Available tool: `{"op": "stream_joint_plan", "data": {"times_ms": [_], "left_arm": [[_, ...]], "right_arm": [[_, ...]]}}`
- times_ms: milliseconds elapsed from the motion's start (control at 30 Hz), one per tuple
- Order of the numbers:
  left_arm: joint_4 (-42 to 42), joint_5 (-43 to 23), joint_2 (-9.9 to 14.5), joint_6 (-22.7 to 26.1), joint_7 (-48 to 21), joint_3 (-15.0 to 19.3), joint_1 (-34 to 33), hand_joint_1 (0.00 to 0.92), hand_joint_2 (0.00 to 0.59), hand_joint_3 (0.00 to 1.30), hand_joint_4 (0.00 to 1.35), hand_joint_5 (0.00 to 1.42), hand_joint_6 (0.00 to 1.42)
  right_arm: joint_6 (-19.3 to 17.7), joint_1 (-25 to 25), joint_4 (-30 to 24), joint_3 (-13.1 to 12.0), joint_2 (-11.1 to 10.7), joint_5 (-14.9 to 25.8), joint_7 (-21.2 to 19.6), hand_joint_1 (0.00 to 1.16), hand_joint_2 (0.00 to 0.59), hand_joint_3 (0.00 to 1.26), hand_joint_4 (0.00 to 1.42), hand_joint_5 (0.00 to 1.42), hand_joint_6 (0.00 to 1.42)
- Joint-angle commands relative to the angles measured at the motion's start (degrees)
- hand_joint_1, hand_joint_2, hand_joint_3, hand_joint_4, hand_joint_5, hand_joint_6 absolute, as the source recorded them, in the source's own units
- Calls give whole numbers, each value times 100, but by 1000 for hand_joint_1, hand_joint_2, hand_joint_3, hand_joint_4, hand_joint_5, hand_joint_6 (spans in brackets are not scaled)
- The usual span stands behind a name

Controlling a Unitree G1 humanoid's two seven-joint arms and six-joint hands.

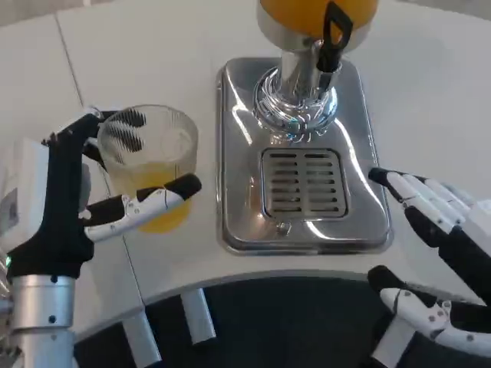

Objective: Grasp the cup under the faucet to collect the drink, then remove the cup.

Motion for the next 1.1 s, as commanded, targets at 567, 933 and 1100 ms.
{"op": "stream_joint_plan", "data": {"times_ms": [567,933,1100], "left_arm": [[-1842,-27,-513,-575,-865,-145,1267,821,0,1148,1077,1267,1424],[-2470,111,-702,-783,-1193,-451,1754,827,0,1149,1076,1266,1424],[-2602,124,-684,-939,-1303,-498,1950,828,0,1149,1064,1265,1424]], "right_arm": [[-2841,1028,658,-705,-60,139,-787,62,503,0,0,0,0],[-3546,1489,673,-1074,101,389,-795,49,514,0,0,0,0],[-3632,1570,617,-1152,161,463,-756,50,519,0,0,0,0]]}}
